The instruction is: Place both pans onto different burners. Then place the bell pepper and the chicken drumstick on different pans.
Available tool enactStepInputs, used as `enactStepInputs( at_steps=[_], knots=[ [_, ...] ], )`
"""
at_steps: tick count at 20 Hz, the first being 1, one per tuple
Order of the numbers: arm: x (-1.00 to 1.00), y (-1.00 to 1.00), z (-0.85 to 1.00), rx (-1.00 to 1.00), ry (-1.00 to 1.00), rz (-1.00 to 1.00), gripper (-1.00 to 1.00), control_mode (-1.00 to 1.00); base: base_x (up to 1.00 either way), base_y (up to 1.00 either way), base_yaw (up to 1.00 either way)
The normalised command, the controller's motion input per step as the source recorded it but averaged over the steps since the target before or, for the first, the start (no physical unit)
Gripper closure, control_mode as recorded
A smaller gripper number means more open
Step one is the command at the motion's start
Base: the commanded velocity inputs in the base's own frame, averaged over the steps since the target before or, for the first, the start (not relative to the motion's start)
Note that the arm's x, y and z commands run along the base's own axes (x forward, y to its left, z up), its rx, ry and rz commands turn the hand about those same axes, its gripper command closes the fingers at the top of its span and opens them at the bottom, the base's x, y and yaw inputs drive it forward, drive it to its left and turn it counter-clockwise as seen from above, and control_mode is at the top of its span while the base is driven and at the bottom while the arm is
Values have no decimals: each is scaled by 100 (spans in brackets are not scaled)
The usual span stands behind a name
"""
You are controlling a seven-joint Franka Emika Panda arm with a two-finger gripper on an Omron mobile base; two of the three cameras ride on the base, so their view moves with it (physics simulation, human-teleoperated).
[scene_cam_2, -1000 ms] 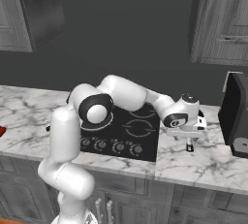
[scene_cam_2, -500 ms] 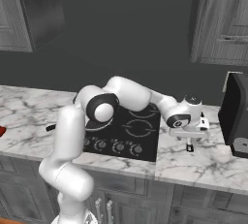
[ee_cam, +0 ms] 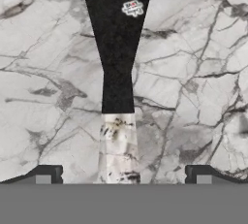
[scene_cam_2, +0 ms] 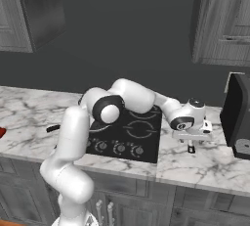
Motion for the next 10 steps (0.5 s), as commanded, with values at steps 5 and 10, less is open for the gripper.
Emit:
enactStepInputs(
  at_steps=[5, 10],
  knots=[
    [3, 0, -19, 1, 0, 0, -100, -100, 0, 0, 0],
    [0, -1, -23, 2, 0, 0, -100, -100, 0, 0, 0]
  ],
)
